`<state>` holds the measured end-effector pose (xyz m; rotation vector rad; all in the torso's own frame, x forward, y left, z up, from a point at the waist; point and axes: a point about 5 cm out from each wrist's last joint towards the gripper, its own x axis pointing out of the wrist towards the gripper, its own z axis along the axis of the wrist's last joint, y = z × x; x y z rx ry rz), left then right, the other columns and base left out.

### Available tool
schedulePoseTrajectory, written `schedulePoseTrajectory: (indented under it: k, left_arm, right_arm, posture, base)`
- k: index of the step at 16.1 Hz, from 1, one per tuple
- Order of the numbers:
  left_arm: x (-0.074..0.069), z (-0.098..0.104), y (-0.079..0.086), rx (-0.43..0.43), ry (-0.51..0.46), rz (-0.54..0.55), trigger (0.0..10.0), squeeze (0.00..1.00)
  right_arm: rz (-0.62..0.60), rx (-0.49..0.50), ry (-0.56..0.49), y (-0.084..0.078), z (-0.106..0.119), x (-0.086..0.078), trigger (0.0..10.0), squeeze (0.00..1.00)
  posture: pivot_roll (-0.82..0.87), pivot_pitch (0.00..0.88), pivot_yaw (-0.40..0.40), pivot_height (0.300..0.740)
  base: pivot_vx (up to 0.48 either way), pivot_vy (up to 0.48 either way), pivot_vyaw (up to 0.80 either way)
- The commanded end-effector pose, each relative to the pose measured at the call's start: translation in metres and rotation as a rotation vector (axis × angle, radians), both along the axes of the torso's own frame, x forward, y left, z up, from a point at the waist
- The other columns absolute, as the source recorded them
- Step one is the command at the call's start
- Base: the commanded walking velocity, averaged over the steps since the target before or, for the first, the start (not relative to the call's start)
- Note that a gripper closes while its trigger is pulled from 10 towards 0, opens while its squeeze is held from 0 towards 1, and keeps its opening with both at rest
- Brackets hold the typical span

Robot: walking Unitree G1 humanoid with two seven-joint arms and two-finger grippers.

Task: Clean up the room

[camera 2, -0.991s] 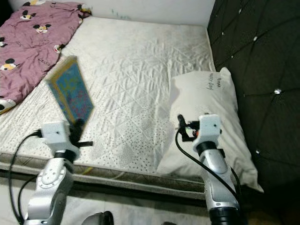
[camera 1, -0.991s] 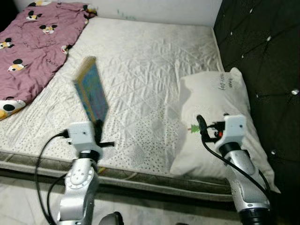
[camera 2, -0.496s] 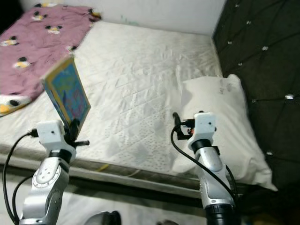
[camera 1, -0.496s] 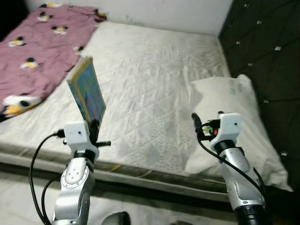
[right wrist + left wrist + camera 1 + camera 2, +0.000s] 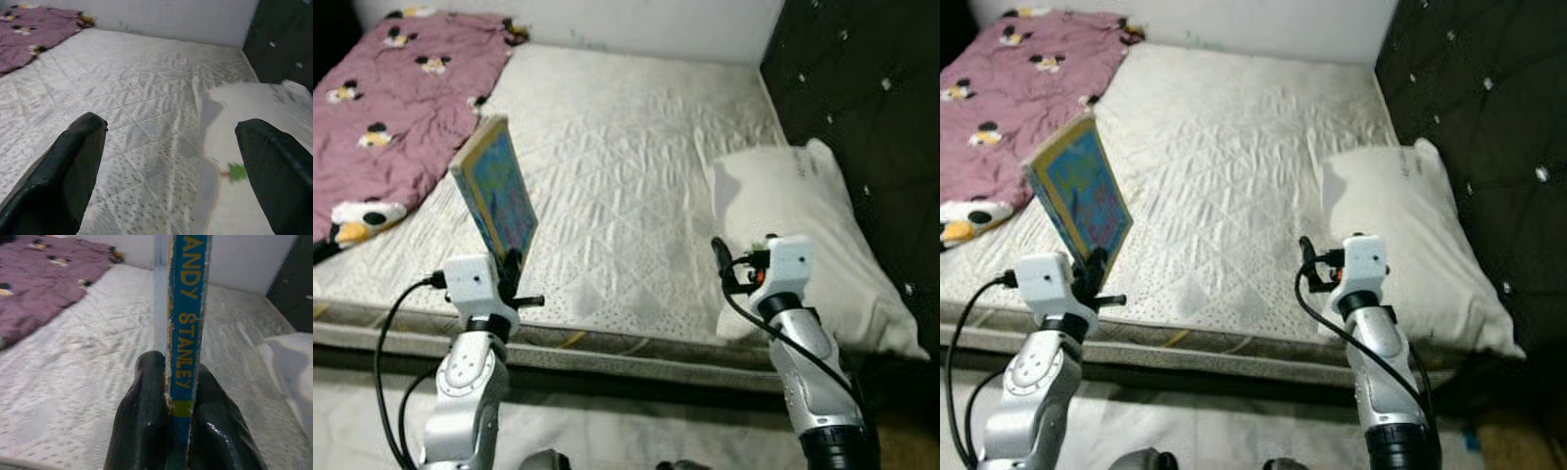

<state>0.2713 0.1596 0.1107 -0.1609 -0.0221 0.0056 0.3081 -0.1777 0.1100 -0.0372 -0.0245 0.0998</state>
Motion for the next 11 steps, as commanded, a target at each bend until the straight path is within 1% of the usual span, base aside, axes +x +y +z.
schedulePoseTrajectory:
  k: [1, 11]
  left_arm:
    - [0.001, 0.0131, -0.0095, -0.002, -0.067, -0.045, 10.0, 0.0]
    - [0.0001, 0.013, -0.009, -0.006, -0.069, -0.053, 10.0, 0.0]
  right_arm:
    - [-0.025, -0.005, 0.004, -0.0074, -0.0018, -0.0023, 10.0, 0.0]
    - [-0.04, -0.006, 0.011, -0.0091, -0.002, -0.0005, 10.0, 0.0]
  posture:
    - [-0.01, 0.137, -0.03, 0.74]
    - [-0.01, 0.142, -0.032, 0.74]
  base:
    - [0.304, 0.0, 0.0]
    - [0.371, 0.0, 0.0]
